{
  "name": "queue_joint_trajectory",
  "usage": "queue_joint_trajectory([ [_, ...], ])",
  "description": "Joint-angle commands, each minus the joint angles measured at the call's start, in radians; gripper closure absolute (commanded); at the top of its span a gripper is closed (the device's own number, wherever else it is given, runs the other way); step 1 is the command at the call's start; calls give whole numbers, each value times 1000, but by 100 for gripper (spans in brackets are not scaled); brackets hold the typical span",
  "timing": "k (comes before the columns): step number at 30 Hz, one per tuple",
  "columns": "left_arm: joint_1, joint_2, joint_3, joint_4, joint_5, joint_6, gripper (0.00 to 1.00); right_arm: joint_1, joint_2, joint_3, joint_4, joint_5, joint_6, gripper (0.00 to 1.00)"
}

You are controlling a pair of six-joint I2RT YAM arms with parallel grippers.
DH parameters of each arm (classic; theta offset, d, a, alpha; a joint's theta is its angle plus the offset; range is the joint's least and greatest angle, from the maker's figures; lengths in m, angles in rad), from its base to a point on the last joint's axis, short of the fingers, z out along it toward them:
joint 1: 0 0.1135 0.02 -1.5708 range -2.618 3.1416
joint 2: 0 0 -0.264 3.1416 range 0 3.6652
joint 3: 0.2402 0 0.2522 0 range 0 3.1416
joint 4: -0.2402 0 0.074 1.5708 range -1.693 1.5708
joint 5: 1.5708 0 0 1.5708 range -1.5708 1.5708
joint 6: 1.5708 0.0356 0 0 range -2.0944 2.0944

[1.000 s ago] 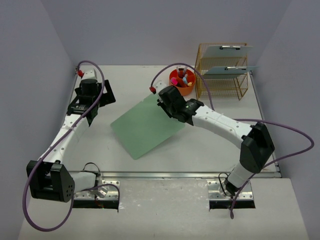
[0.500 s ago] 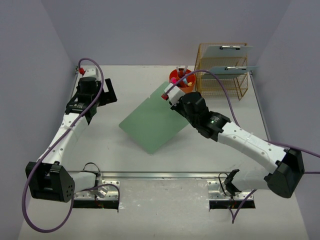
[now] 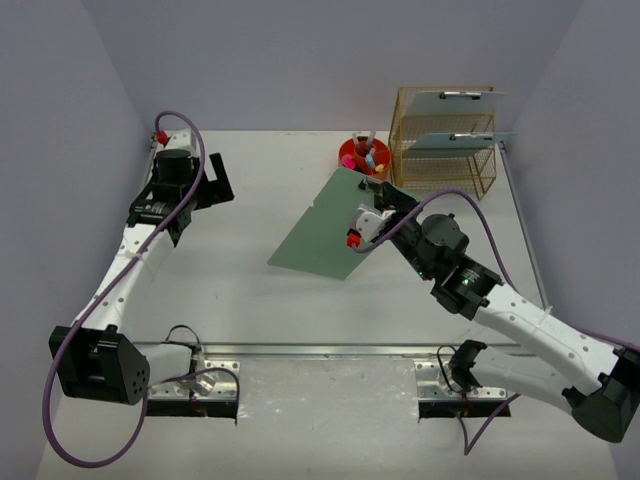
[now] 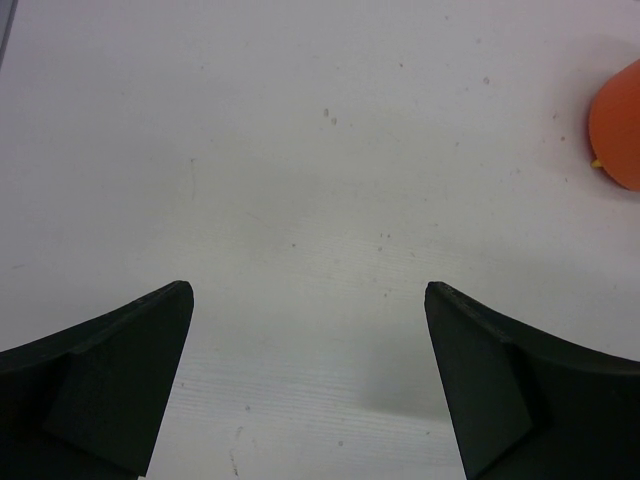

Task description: Organize the desk

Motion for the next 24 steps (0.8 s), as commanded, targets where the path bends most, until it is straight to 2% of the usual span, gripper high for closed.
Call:
queue_joint_trajectory([
  [1, -4, -30, 44, 21, 17, 7, 0, -23, -62, -6, 142, -75, -203, 100],
  [6, -17, -32, 35, 35, 14, 18, 0, -79, -43, 31, 135, -142, -316, 100],
  [17, -25, -32, 22, 55, 0, 26, 0, -306, 93, 117, 242, -313, -525, 100],
  [24, -25, -27, 13, 69, 3, 26, 0, -418, 92, 152, 247, -407, -572, 100],
])
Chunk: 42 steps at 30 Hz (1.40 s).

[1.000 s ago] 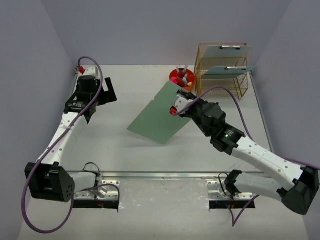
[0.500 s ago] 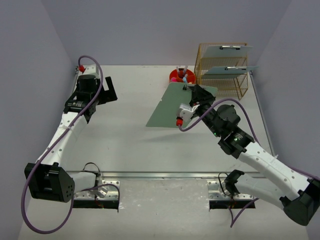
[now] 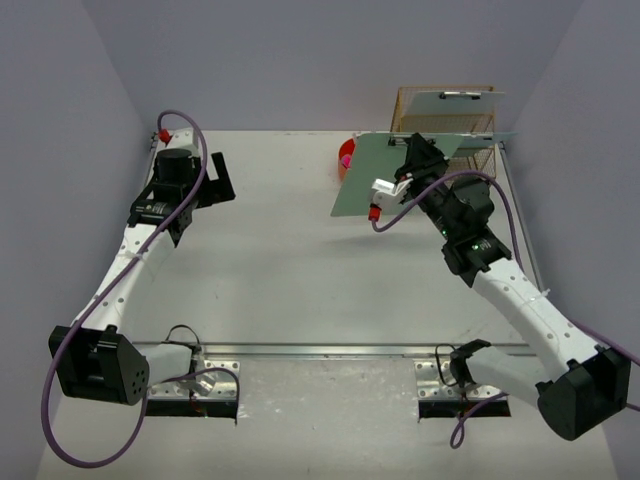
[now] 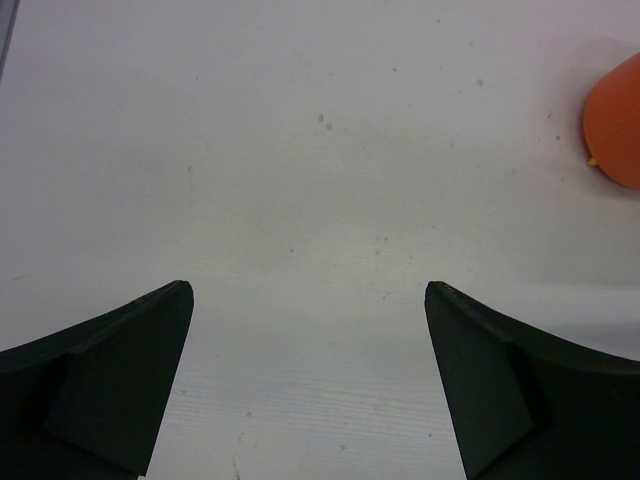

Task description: Organize the desk

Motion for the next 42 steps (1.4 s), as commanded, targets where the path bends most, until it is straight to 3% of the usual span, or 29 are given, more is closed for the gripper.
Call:
queue_joint_trajectory([
  [1, -9, -24, 14, 56, 2, 9, 0, -86, -24, 75, 117, -116, -64, 100],
  [20, -14, -9, 24, 59, 3, 7, 0, -473, 75, 181, 190, -460, -47, 100],
  [42, -14, -8, 1, 66, -8, 9, 0, -705, 233, 191, 319, -643, -108, 100],
])
